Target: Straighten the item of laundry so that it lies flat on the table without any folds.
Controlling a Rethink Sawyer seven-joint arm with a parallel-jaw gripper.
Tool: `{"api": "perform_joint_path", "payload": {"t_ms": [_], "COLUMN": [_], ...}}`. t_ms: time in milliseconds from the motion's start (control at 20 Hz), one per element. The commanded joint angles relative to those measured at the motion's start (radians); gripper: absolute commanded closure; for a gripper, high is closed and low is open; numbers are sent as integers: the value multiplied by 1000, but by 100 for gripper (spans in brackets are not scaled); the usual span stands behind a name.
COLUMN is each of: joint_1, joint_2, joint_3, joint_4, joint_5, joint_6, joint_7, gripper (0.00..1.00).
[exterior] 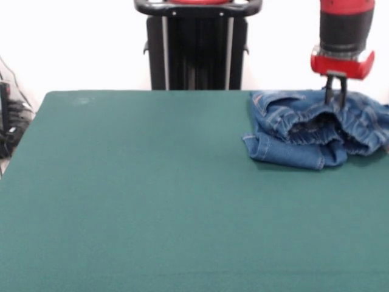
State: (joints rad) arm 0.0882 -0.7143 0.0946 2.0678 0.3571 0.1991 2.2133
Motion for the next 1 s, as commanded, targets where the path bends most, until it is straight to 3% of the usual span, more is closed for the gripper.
{"api": "perform_joint_path", "payload": {"t_ms": [50, 350, 550, 750, 1000], "joint_1": [-50, -127, -150, -172, -138], "joint_2": [-196, -271, -349, -408, -436], "joint_3": [66, 55, 39, 20, -29], "joint_4": [55, 95, 85, 14, -140], "joint_5": [0, -41, -57, -88, -168], "joint_6": [185, 157, 241, 380, 562], "joint_7": [93, 20, 4, 4, 80], "gripper": [100, 100, 100, 100, 100]}}
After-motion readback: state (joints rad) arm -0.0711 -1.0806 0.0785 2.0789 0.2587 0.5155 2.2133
